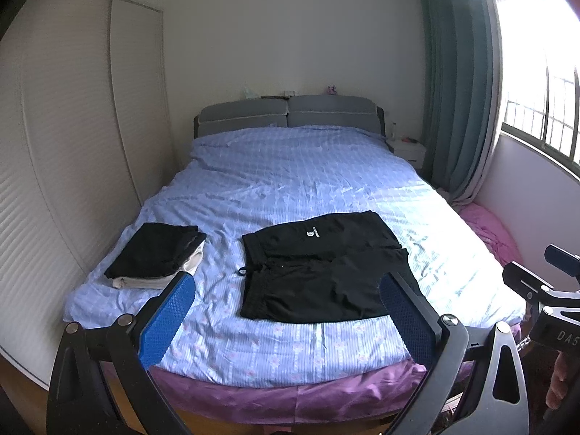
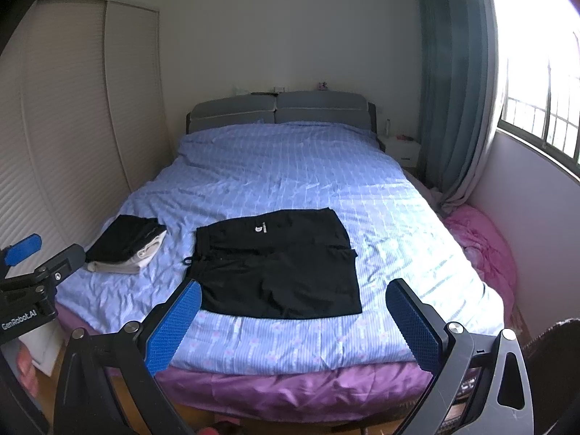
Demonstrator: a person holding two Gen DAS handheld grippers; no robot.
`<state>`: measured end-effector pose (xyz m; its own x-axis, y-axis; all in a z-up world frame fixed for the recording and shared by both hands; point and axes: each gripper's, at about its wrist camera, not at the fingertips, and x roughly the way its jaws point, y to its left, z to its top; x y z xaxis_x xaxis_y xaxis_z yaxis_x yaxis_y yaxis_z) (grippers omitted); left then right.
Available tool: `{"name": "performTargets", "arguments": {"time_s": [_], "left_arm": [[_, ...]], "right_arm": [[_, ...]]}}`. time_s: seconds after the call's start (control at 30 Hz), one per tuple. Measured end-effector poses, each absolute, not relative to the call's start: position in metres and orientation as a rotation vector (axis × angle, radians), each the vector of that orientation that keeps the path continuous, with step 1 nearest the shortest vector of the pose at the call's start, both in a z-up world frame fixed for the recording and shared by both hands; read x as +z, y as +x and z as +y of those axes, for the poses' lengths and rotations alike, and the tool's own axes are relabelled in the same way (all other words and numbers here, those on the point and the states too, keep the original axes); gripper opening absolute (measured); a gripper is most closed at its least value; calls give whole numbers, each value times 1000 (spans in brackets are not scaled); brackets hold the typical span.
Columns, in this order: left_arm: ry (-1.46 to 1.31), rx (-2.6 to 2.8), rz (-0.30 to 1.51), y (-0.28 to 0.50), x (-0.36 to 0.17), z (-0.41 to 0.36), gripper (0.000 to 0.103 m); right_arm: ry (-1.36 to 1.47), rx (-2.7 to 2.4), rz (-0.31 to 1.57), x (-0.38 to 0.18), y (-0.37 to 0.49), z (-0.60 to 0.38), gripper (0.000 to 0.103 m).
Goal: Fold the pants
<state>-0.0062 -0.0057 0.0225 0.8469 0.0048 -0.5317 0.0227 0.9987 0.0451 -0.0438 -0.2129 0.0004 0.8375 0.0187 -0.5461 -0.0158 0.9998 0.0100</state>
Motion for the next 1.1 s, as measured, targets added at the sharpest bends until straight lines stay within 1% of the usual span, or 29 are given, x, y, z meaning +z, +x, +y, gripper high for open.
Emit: {"name": "performTargets", "arguments": {"time_s": [1.1], "left_arm": [[42, -12, 571, 0, 23, -8, 103]], "right_arm": [[0, 25, 588, -1, -41, -211, 103]]}}
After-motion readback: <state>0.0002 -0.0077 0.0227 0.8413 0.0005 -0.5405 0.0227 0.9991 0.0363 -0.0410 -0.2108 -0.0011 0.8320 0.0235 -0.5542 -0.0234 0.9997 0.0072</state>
